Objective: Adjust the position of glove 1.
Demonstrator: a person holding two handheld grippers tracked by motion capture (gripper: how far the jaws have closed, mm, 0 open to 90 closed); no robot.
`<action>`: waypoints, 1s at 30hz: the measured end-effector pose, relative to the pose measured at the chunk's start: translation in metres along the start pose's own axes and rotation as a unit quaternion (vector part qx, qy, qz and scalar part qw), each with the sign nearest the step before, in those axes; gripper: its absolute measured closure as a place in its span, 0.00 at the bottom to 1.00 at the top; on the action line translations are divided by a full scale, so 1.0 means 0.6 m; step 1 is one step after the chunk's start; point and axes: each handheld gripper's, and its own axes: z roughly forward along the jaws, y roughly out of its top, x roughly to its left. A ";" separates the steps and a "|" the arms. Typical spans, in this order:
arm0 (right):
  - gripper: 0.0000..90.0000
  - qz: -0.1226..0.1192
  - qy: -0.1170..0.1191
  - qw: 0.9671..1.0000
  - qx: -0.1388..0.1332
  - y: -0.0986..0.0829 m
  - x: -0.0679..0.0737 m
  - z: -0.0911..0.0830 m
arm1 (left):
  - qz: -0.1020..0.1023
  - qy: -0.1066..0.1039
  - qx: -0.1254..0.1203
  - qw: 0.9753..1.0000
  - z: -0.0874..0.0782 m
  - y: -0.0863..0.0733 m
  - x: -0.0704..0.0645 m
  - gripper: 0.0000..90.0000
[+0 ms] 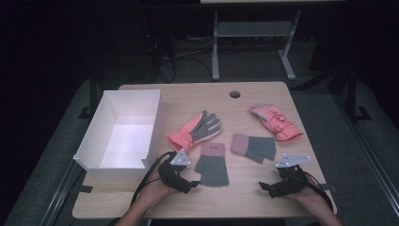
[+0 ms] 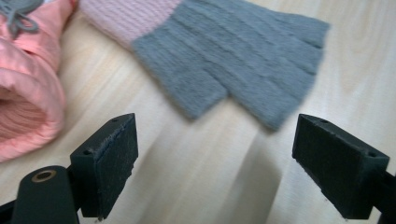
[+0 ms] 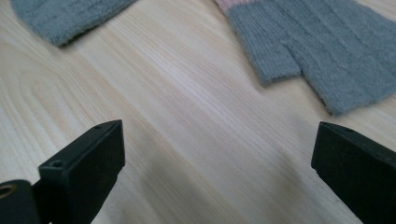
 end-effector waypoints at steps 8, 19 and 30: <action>0.05 0.000 0.011 1.000 -0.008 0.007 0.007 -0.005 | -0.012 -0.002 0.011 1.000 -0.006 0.004 -0.003 0.16; 0.53 -0.017 0.025 0.998 -0.049 0.044 0.037 -0.007 | -0.014 -0.006 -0.008 1.000 -0.013 0.006 -0.011 0.16; 1.00 -0.041 0.079 0.994 -0.062 0.097 0.085 0.034 | -0.013 -0.017 -0.003 1.000 -0.012 0.008 -0.012 0.16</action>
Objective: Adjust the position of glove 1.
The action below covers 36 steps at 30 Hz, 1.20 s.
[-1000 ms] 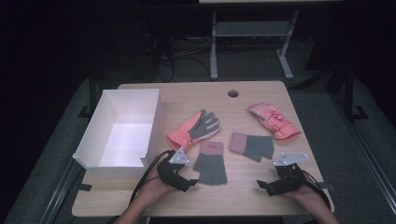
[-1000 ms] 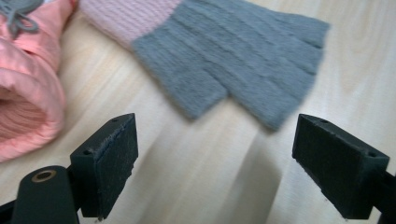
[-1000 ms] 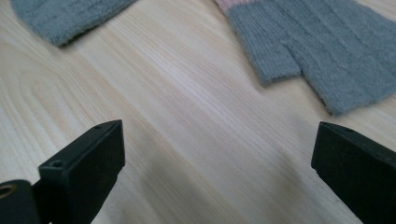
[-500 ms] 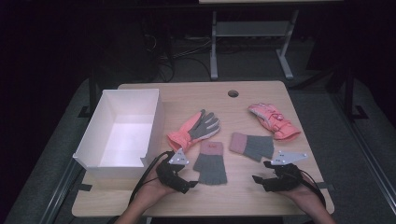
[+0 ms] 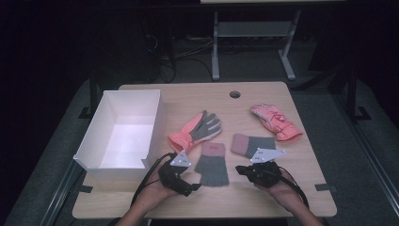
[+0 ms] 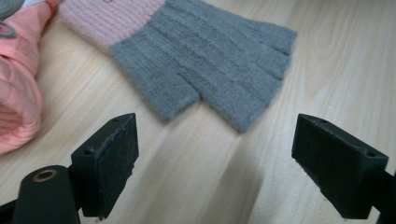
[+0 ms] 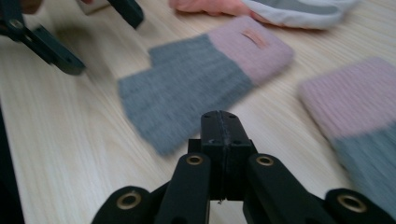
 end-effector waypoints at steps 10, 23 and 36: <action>1.00 -0.044 0.043 0.998 0.032 0.029 0.045 0.074 | -0.006 0.006 -0.011 1.000 -0.003 -0.004 0.003 0.16; 1.00 -0.054 0.050 0.995 0.064 0.019 0.055 0.097 | -0.003 0.005 -0.007 1.000 -0.002 -0.006 0.003 0.16; 1.00 -0.047 0.039 0.994 0.087 -0.003 0.035 0.056 | -0.008 0.006 -0.008 1.000 -0.005 -0.006 0.005 0.16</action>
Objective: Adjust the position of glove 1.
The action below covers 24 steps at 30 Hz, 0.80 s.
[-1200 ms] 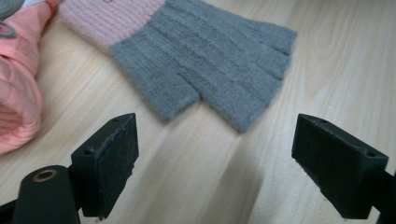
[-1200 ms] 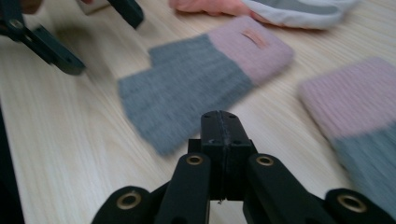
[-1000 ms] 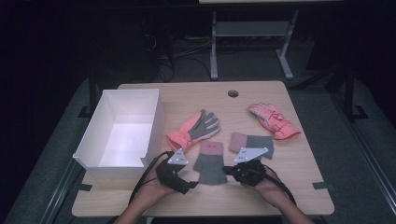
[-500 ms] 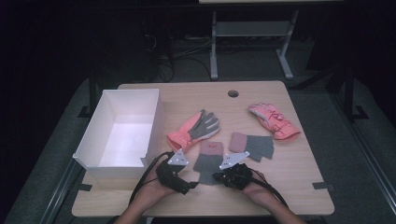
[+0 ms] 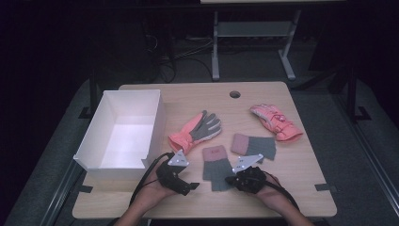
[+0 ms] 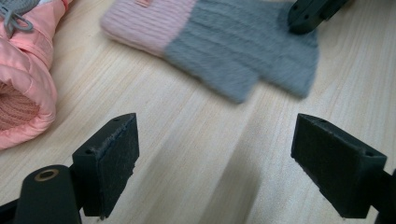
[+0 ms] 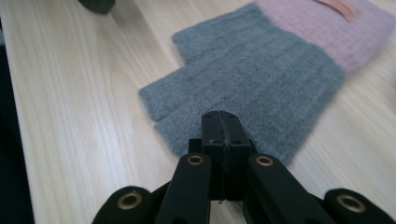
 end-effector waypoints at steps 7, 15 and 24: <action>1.00 0.013 -0.006 1.000 0.010 -0.034 -0.019 -0.035 | -0.001 -0.001 0.000 1.000 -0.001 0.000 -0.001 0.17; 1.00 0.042 -0.028 0.999 0.009 -0.084 -0.052 -0.082 | 0.003 -0.007 -0.001 1.000 0.002 0.005 -0.005 0.25; 1.00 0.053 -0.032 0.998 -0.006 -0.081 -0.056 -0.094 | 0.007 -0.026 -0.011 1.000 0.007 0.054 0.006 0.79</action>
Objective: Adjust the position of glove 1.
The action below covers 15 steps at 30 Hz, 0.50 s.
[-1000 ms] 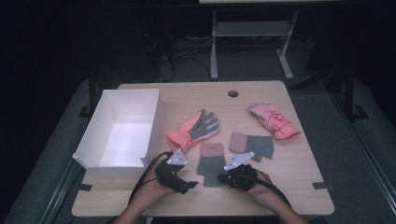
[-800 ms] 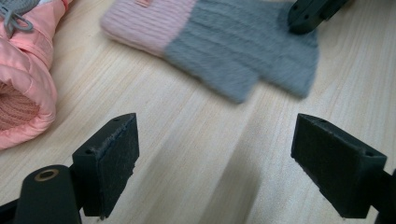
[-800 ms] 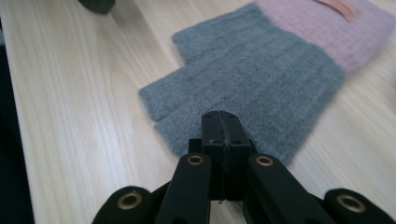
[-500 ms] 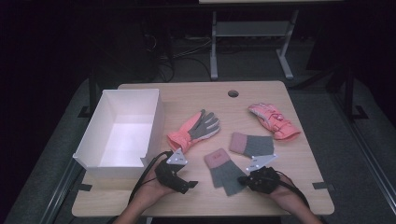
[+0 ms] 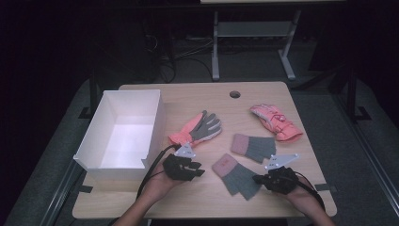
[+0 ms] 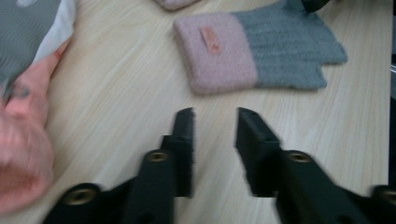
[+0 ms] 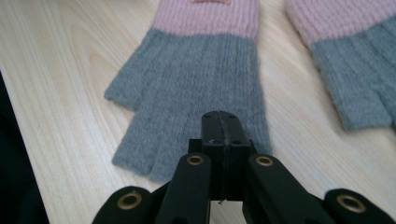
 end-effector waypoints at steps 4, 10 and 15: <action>1.00 0.003 -0.003 1.000 -0.004 -0.002 0.000 -0.006 | 0.015 -0.011 0.006 1.000 0.022 0.040 0.007 0.99; 1.00 0.002 -0.001 1.000 -0.002 -0.003 -0.003 -0.007 | 0.026 -0.016 -0.006 1.000 0.054 0.087 0.013 0.99; 1.00 0.002 0.005 1.000 0.002 -0.006 -0.002 -0.004 | 0.039 -0.033 -0.002 0.999 0.096 0.124 0.024 0.99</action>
